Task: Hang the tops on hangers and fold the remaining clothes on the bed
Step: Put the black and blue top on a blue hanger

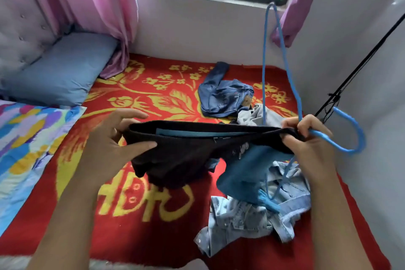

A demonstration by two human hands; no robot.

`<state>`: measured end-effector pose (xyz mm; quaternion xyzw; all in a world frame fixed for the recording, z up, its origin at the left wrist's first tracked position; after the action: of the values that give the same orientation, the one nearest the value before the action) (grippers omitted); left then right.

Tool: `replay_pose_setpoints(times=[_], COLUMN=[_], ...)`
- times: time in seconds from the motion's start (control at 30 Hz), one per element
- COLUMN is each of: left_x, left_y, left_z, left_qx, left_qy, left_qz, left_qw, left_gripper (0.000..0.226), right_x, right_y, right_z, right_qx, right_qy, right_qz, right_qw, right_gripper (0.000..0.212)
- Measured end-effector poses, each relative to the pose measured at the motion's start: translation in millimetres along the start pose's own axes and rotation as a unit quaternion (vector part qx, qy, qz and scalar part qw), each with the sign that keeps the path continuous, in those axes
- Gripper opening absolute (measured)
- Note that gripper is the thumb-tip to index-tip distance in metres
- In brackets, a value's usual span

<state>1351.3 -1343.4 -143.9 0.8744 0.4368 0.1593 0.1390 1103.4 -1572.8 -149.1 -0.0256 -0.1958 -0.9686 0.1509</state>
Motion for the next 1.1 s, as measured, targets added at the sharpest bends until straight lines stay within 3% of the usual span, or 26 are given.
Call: replay_pose_setpoints(times=[0.13, 0.3, 0.47, 0.63, 0.7, 0.83, 1.0, 1.1], left_x=[-10, -27, -34, -40, -41, -41, -42, -41], left_y=[9, -15, -28, -40, -42, -43, -41, -41], left_z=[37, 91, 113, 122, 126, 130, 131, 133], left_qx=[0.107, 0.245, 0.253, 0.254, 0.256, 0.257, 0.250, 0.241], left_qy=[0.008, -0.013, 0.109, 0.157, 0.165, 0.169, 0.165, 0.177], left_qz=[0.020, 0.056, 0.108, 0.164, 0.169, 0.180, 0.192, 0.187], left_qw=[0.994, 0.968, 0.955, 0.940, 0.937, 0.934, 0.935, 0.936], left_gripper=[0.040, 0.028, 0.010, 0.013, 0.014, 0.016, 0.012, 0.015], right_x=[-17, -41, -40, -24, -14, -6, 1, 3], right_y=[12, -20, -41, -38, -37, -32, -23, -22], right_z=[-18, -105, -122, -82, -80, -80, -71, -64], right_qx=[-0.005, -0.170, -0.261, -0.300, -0.282, -0.164, -0.097, -0.122], right_qy=[-0.035, -0.099, -0.148, -0.069, -0.141, -0.311, -0.316, -0.260], right_qz=[0.063, 0.134, 0.232, 0.305, 0.339, 0.357, 0.257, 0.303], right_qw=[0.997, 0.971, 0.925, 0.901, 0.886, 0.865, 0.908, 0.909], right_gripper=[0.037, 0.034, 0.045, 0.016, 0.012, 0.028, 0.014, 0.014])
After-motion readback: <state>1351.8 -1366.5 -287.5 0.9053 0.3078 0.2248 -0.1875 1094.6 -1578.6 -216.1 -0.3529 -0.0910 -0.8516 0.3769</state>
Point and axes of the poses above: each hand's wrist, its own y-axis towards the middle knuckle, its own x-axis out of the back of the hand, z = x × y, the point moved 4 cm from there along y, towards the middle knuckle, and after that the axes turned 8 degrees about -z, right-handed, at the moved point
